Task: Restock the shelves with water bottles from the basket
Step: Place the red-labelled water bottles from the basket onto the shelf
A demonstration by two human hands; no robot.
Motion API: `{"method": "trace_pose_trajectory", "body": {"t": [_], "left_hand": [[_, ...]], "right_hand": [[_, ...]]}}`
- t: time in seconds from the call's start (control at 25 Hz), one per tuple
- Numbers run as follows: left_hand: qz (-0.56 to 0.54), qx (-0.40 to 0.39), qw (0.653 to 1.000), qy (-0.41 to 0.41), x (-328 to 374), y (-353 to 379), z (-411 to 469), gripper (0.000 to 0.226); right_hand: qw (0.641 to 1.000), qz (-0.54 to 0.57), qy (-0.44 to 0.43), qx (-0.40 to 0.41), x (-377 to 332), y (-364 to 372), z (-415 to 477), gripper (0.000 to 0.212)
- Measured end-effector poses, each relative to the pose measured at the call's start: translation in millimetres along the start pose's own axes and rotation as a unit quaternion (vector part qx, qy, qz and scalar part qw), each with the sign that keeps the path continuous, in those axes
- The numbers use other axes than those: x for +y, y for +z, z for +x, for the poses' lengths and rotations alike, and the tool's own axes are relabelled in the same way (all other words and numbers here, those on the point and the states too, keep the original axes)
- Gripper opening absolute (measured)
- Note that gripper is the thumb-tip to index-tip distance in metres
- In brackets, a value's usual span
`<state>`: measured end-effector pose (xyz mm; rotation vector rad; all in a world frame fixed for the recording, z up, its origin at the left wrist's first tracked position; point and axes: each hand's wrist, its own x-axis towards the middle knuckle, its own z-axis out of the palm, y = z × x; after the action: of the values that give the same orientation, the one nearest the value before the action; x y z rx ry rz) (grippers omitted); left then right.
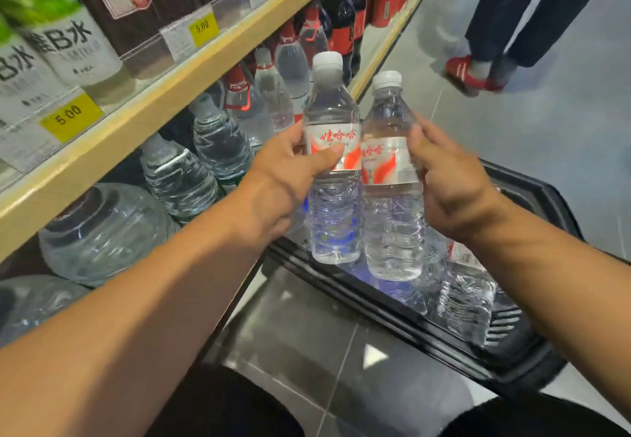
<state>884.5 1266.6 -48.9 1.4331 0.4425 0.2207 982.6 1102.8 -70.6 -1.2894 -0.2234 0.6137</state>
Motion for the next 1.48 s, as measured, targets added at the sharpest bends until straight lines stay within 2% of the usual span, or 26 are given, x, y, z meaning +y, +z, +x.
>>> {"method": "trace_pose_trajectory", "body": {"t": [0.12, 0.2, 0.32, 0.6, 0.8, 1.12, 1.16, 1.28, 1.48], "left_hand": [[-0.022, 0.001, 1.0, -0.014, 19, -2, -18, 0.026], [-0.04, 0.013, 0.999, -0.018, 30, -11, -30, 0.024], [-0.026, 0.04, 0.999, 0.007, 44, -31, -49, 0.021], [-0.005, 0.111, 0.993, 0.047, 71, -83, -114, 0.025], [-0.017, 0.161, 0.984, 0.069, 93, -121, -179, 0.039], [-0.009, 0.27, 0.957, 0.107, 123, -176, -275, 0.03], [-0.013, 0.288, 0.951, 0.113, 125, -182, -285, 0.028], [-0.029, 0.339, 0.933, 0.117, 127, -198, -312, 0.026], [-0.031, 0.396, 0.909, 0.129, 131, -221, -355, 0.032]], "right_hand": [[0.996, -0.05, 0.0, -0.08, -17, 13, -14, 0.074], [0.99, -0.102, -0.034, -0.096, -20, 25, -18, 0.085], [0.991, -0.084, -0.04, -0.099, -21, 49, -25, 0.093], [0.989, 0.01, -0.003, -0.148, -31, 121, -53, 0.051], [0.975, 0.04, 0.022, -0.217, -42, 182, -80, 0.038], [0.942, -0.02, 0.045, -0.332, -39, 274, -125, 0.028], [0.936, -0.036, 0.048, -0.347, -36, 286, -129, 0.031], [0.911, -0.08, 0.046, -0.402, -27, 321, -138, 0.066], [0.863, -0.088, 0.007, -0.498, -18, 369, -166, 0.078]]}}
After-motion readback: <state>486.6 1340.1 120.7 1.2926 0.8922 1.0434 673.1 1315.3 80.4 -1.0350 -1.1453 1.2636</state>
